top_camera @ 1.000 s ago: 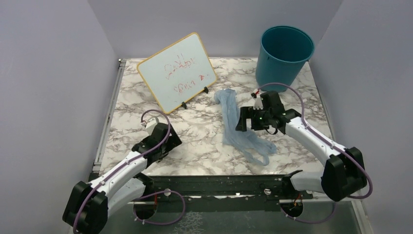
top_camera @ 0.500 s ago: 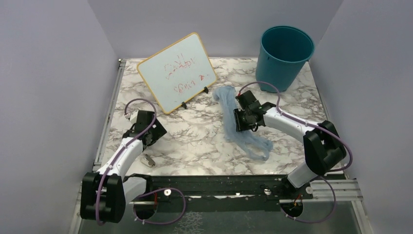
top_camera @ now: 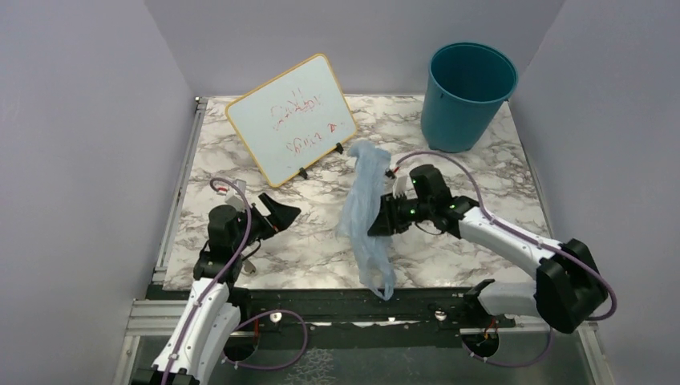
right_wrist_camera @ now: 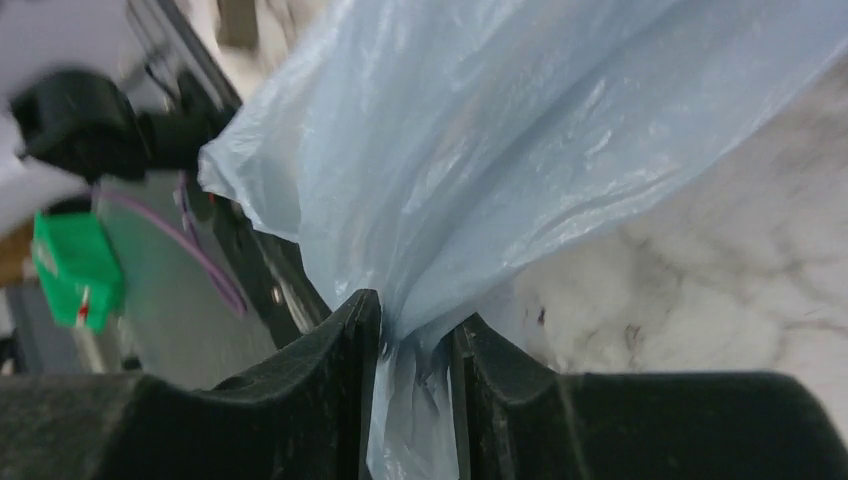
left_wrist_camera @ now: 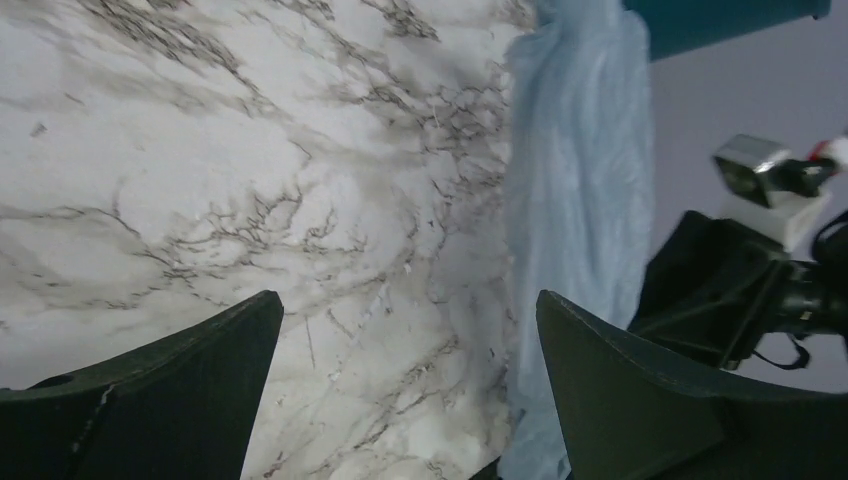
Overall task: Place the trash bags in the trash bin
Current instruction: Move the trash bag to the center of the board.
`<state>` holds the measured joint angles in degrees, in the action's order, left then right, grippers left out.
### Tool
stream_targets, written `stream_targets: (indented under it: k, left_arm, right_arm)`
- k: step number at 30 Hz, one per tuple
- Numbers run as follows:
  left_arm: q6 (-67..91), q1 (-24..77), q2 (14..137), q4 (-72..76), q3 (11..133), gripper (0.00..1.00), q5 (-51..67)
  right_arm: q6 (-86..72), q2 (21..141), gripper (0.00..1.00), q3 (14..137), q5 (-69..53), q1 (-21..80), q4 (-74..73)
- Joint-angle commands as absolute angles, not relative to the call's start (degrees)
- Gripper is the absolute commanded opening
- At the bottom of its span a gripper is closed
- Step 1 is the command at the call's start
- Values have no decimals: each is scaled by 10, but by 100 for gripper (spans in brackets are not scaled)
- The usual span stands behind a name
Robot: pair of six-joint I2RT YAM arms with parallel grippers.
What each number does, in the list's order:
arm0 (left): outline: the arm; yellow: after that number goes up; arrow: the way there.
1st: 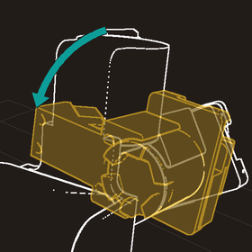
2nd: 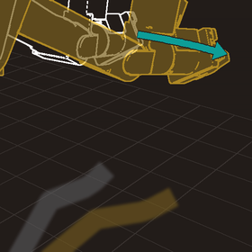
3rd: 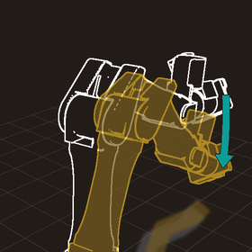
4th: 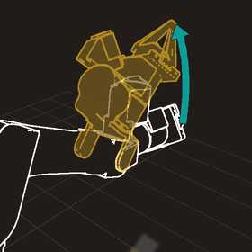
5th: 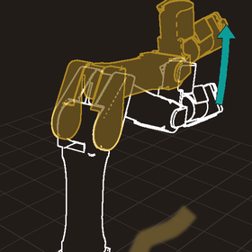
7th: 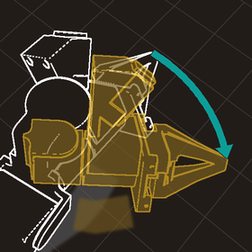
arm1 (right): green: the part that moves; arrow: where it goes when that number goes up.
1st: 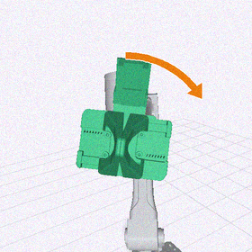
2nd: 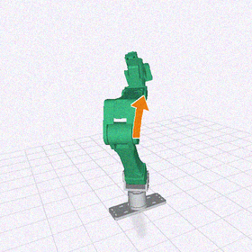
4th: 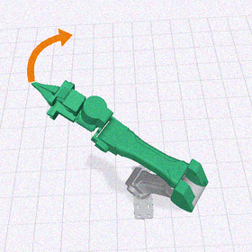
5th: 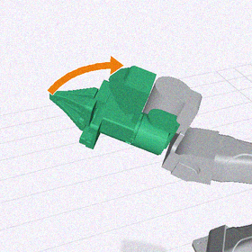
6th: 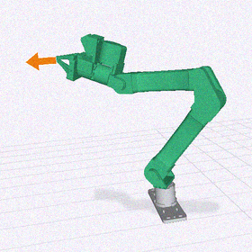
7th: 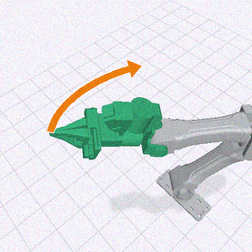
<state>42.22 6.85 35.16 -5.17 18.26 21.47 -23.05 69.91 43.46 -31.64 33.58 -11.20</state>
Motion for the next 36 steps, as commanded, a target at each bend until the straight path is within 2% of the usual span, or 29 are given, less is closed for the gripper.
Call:
stream_targets:
  k: [1, 2, 4, 9, 11, 12, 13, 16, 20, 22, 24, 26, 27, 29, 31, 32, 34, 36]
  left_arm:
    - [509, 66, 328, 94, 116, 99, 330]
    - [511, 66, 336, 108, 113, 99, 340]
    - [512, 66, 362, 134, 113, 99, 365]
    - [493, 69, 413, 133, 139, 99, 386]
    - [482, 76, 434, 133, 151, 99, 382]
    - [475, 81, 448, 133, 159, 99, 376]
    - [467, 87, 464, 134, 169, 99, 374]
    - [446, 113, 530, 134, 208, 99, 355]
    - [414, 153, 629, 134, 263, 99, 319]
    - [408, 158, 683, 138, 279, 98, 314]
    - [407, 159, 715, 144, 285, 97, 317]
    - [400, 161, 731, 146, 285, 96, 319]
    - [396, 161, 734, 148, 280, 96, 319]
    - [389, 161, 740, 152, 273, 96, 315]
    - [382, 161, 747, 155, 273, 96, 315]
    - [381, 161, 751, 155, 276, 96, 316]
    - [390, 161, 749, 164, 282, 93, 310]
    - [430, 161, 712, 171, 273, 89, 243]
  right_arm:
    - [-180, 728, 44, 384, -464, 358, -168]
    - [-181, 718, 55, 380, -465, 360, -172]
    - [-186, 689, 67, 394, -392, 360, -209]
    - [-227, 605, 76, 452, -60, 361, -270]
    - [-260, 577, 92, 460, 82, 360, -278]
    - [-265, 572, 94, 459, 120, 359, -266]
    - [-265, 573, 94, 455, 117, 358, -241]
    - [-276, 639, 94, 459, -23, 351, -158]
    - [-320, 795, 80, 527, -97, 349, -132]
    - [-323, 857, 77, 559, -155, 349, -99]
    - [-342, 910, 75, 598, -137, 349, -90]
    - [-342, 952, 69, 628, -143, 348, -88]
    - [-340, 969, 60, 641, -164, 349, -82]
    - [-313, 995, 34, 672, -210, 349, -85]
    - [-288, 999, 5, 693, -206, 349, -118]
    - [-278, 993, 1, 699, -198, 348, -136]
    - [-253, 964, 1, 695, -218, 348, -146]
    - [-243, 926, 1, 682, -285, 340, -142]
